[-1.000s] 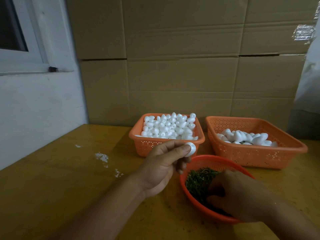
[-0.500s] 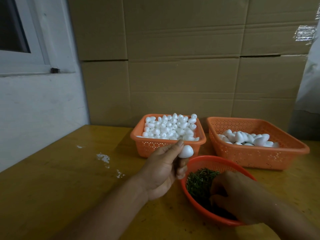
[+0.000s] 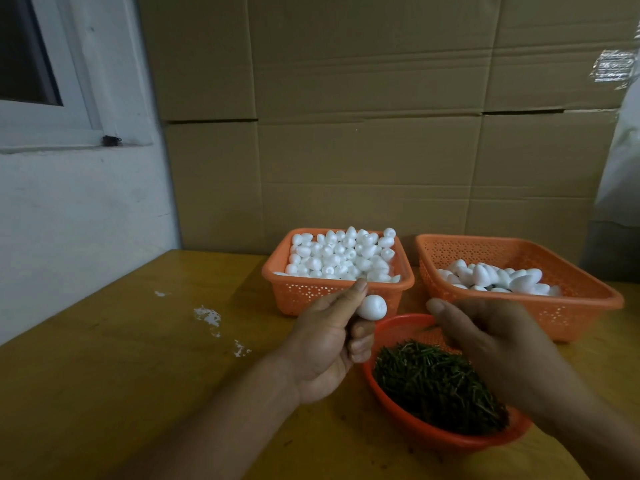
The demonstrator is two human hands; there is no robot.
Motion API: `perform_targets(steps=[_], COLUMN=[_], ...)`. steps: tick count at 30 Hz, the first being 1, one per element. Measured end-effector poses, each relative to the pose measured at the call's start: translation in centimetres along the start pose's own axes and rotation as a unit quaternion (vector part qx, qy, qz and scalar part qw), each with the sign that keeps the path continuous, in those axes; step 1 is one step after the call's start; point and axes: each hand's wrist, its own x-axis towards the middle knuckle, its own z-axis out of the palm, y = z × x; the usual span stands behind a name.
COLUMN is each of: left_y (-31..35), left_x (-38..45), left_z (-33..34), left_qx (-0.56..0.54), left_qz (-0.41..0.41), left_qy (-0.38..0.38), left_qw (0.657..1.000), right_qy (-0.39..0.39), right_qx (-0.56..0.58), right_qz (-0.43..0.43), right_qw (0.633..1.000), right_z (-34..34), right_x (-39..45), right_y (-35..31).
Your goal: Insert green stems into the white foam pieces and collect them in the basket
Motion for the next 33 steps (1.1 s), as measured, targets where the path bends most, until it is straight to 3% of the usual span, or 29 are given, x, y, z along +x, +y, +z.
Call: perform_targets(steps=[2, 6, 13, 27, 33], left_y=[0.0, -0.1, -0.1, -0.1, -0.1], left_x=[0.0, -0.1, -0.2, -0.5, -0.7], left_z=[0.0, 0.3, 0.4, 0.9, 1.2], left_qx=[0.002, 0.007, 0.018, 0.055, 0.078], left_qz=[0.003, 0.008, 0.015, 0.026, 0.036], left_qy=[0.007, 0.012, 0.011, 0.015, 0.027], left_qw=[1.0, 1.0, 1.0, 0.998, 0.996], right_qy=[0.013, 0.036, 0.077, 0.103, 0.129], right_qx=[0.089, 0.134, 0.061, 0.011, -0.082], right_qz=[-0.018, -0.072, -0.136, -0.162, -0.202], right_qw=[0.996, 0.988, 0.986, 0.981, 0.967], right_z=[0.0, 1.0, 2.4, 3.2, 3.4], right_x=[-0.2, -0.6, -0.8, -0.9, -1.1], right_y=[-0.6, -1.2, -0.2, 0.1, -0.3])
